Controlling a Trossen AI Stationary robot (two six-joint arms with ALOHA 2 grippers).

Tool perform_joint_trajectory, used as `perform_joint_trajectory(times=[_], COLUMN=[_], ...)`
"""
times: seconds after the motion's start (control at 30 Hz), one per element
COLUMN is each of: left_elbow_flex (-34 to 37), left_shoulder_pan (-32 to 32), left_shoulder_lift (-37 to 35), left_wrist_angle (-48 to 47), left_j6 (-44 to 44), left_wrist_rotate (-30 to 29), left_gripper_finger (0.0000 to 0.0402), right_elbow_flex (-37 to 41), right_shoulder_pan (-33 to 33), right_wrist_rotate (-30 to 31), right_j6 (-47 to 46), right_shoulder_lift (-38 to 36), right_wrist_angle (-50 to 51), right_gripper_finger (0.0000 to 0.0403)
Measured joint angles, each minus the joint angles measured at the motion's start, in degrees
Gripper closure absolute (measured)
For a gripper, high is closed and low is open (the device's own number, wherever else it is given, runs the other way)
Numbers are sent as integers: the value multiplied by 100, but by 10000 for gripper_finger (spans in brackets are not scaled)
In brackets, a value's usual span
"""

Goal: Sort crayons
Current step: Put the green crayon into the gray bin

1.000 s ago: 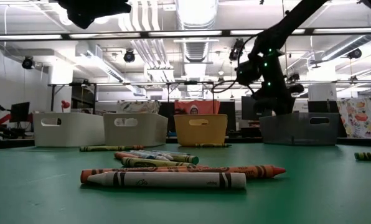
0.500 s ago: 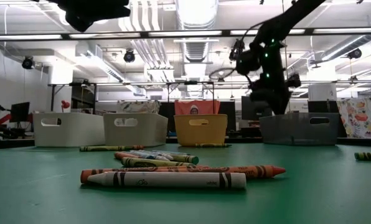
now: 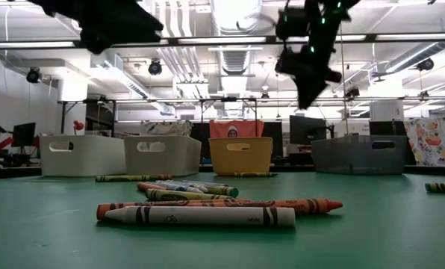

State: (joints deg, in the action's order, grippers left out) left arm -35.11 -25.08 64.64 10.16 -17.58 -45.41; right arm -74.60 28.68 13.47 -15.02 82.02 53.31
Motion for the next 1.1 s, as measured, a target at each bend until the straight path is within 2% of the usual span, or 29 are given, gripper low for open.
perform_joint_trajectory(times=[0.27,0.47,0.67,0.93,1.1], left_elbow_flex=[0,0,0,0,0], left_shoulder_pan=[625,848,852,874,876], left_shoulder_lift=[84,490,948,1236,1319], left_wrist_angle=[-1508,-2122,-2355,-2678,-2716], left_j6=[-1177,-1347,-1402,-1406,-1392], left_wrist_rotate=[895,1692,1757,1803,1788], left_gripper_finger=[291,296,296,277,256], right_elbow_flex=[23,28,70,602,925], right_shoulder_pan=[-1404,-2099,-2437,-2718,-2771], right_wrist_rotate=[1,0,4,-49,-57], right_j6=[151,374,376,578,676], right_shoulder_lift=[-257,-274,-241,-213,-213], right_wrist_angle=[-986,-1474,-1733,-3232,-3645], right_gripper_finger=[331,331,329,334,327])
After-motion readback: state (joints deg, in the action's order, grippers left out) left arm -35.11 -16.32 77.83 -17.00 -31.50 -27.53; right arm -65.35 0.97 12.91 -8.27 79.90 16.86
